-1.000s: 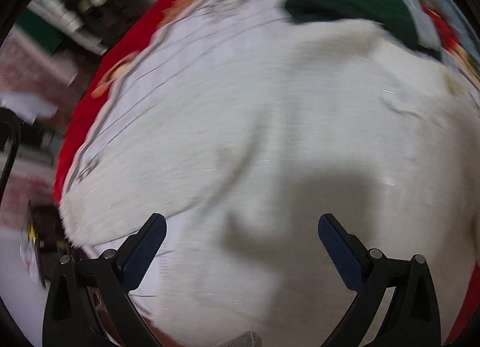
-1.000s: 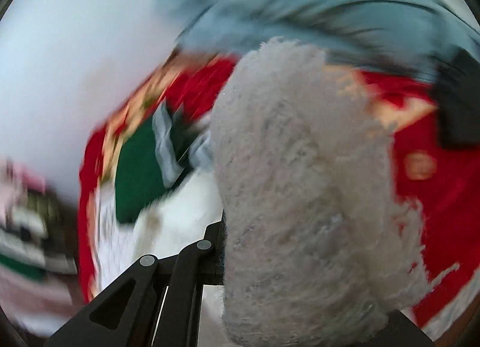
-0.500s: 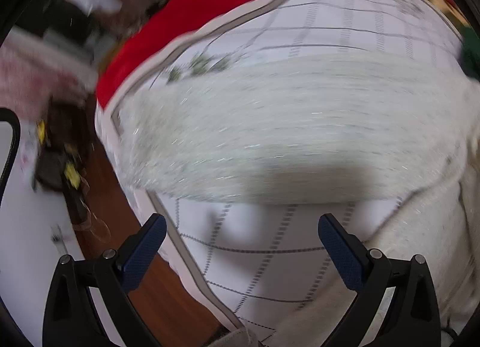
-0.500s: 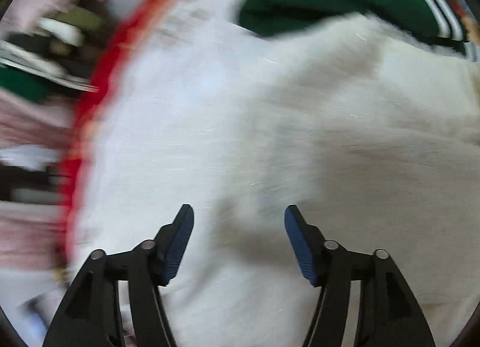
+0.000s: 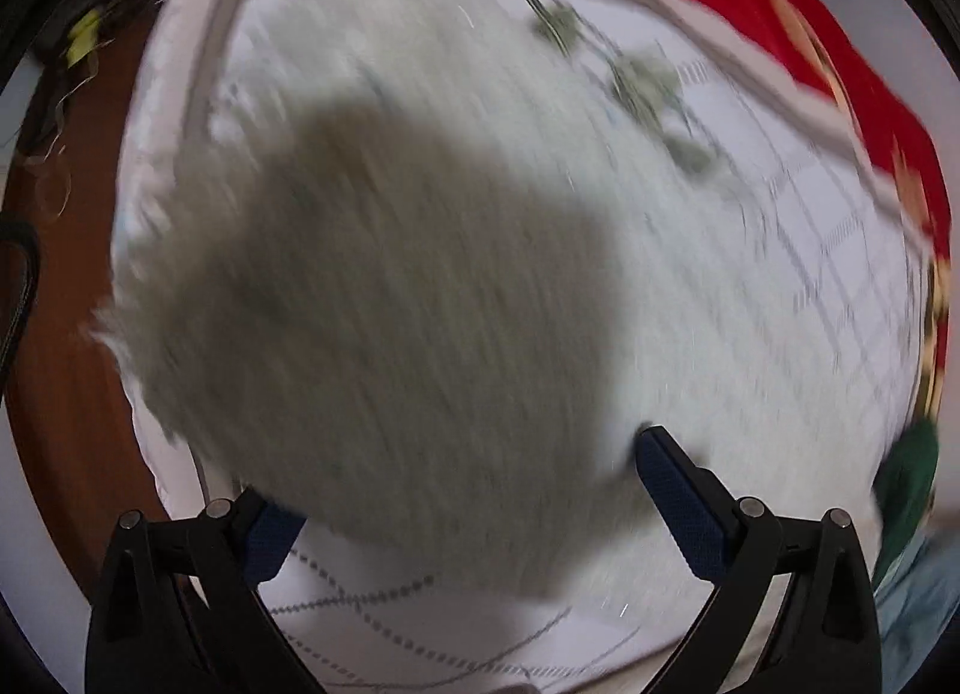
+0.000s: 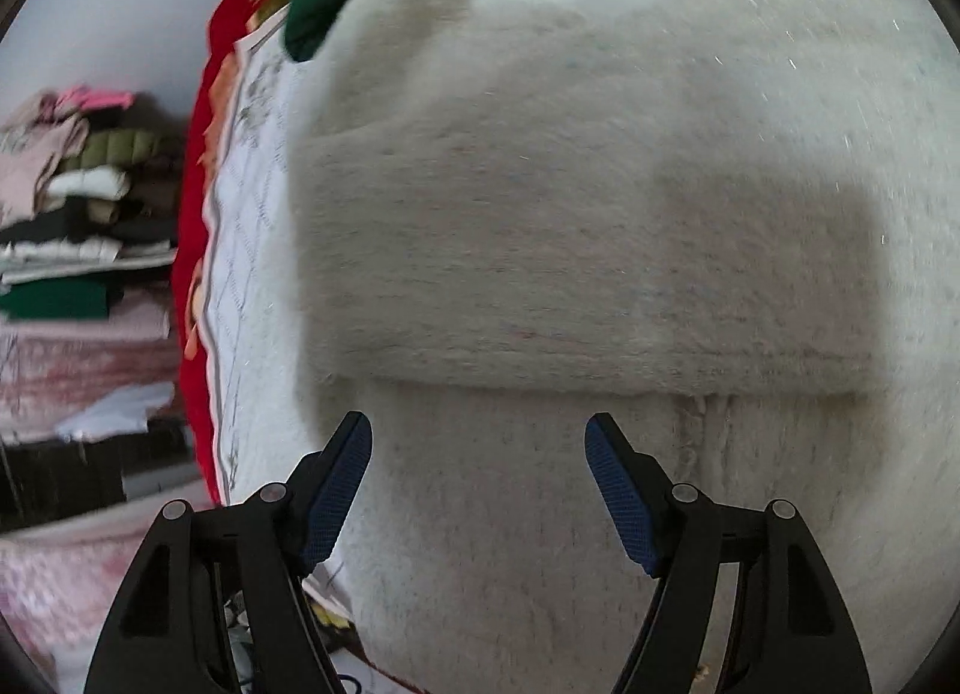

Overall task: Fold large clothes
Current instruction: 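Fold the held sleeve across the cardigan body and open the right gripper, then grasp the other sleeve cuff with the left gripper and fold it across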

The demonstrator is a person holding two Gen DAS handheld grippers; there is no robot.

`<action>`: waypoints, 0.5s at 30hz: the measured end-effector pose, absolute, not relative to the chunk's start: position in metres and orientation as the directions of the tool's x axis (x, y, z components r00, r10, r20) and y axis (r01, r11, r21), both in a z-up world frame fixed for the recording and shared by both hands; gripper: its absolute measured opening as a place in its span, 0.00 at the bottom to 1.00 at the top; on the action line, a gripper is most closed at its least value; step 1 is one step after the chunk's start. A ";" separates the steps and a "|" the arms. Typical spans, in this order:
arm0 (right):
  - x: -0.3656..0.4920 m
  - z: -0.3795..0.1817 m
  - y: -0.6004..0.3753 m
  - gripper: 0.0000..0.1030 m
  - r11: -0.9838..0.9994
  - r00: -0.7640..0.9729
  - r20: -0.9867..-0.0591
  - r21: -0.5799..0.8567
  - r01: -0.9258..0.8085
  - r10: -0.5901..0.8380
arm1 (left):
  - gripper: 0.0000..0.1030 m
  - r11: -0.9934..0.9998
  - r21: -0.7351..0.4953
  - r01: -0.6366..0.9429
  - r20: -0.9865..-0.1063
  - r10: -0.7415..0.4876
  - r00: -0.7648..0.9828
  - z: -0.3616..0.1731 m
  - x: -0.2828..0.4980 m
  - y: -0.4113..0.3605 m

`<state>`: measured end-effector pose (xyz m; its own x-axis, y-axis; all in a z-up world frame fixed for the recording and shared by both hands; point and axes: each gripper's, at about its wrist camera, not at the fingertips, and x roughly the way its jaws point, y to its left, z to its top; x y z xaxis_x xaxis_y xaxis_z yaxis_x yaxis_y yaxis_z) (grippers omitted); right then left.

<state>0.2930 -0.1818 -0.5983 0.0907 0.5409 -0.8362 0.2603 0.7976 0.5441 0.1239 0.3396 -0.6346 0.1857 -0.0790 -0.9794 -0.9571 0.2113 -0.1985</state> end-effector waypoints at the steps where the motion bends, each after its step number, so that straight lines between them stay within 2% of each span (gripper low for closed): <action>1: 0.293 -0.600 -0.180 0.73 0.795 0.097 -0.837 0.543 0.269 0.539 | 1.00 0.193 -0.189 -0.963 -0.982 -0.036 0.186 -0.632 0.124 0.348; 4: 0.299 -0.604 -0.170 0.73 0.793 0.115 -0.842 0.535 0.292 0.526 | 0.75 0.191 -0.125 -0.974 -0.985 0.098 0.145 -0.621 0.127 0.369; 5: 0.301 -0.605 -0.165 0.73 0.798 0.119 -0.847 0.528 0.290 0.518 | 0.60 0.199 -0.104 -0.974 -0.980 0.147 0.134 -0.616 0.129 0.377; 6: 0.306 -0.602 -0.157 0.73 0.803 0.121 -0.851 0.524 0.284 0.512 | 0.36 0.214 -0.089 -0.973 -0.971 0.200 0.132 -0.610 0.133 0.387; 8: 0.311 -0.598 -0.147 0.73 0.833 0.117 -0.872 0.490 0.257 0.476 | 0.17 0.254 -0.093 -0.963 -0.960 0.233 0.154 -0.603 0.144 0.399; 9: 0.313 -0.594 -0.144 0.73 0.849 0.117 -0.883 0.470 0.241 0.455 | 0.12 0.285 -0.083 -0.955 -0.953 0.257 0.160 -0.597 0.153 0.404; 11: 0.313 -0.587 -0.144 0.73 0.874 0.120 -0.900 0.435 0.216 0.419 | 0.10 0.344 -0.062 -0.937 -0.936 0.306 0.175 -0.583 0.167 0.407; 15: 0.319 -0.573 -0.141 0.73 0.901 0.152 -0.913 0.401 0.163 0.379 | 0.09 0.503 -0.014 -0.864 -0.864 0.430 0.264 -0.526 0.194 0.401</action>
<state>0.3193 -0.1407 -0.5729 0.1522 0.3786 -0.9130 0.1632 0.9014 0.4010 0.1940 0.4010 -0.5259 0.2638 0.4298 -0.8635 -0.8641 0.5032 -0.0135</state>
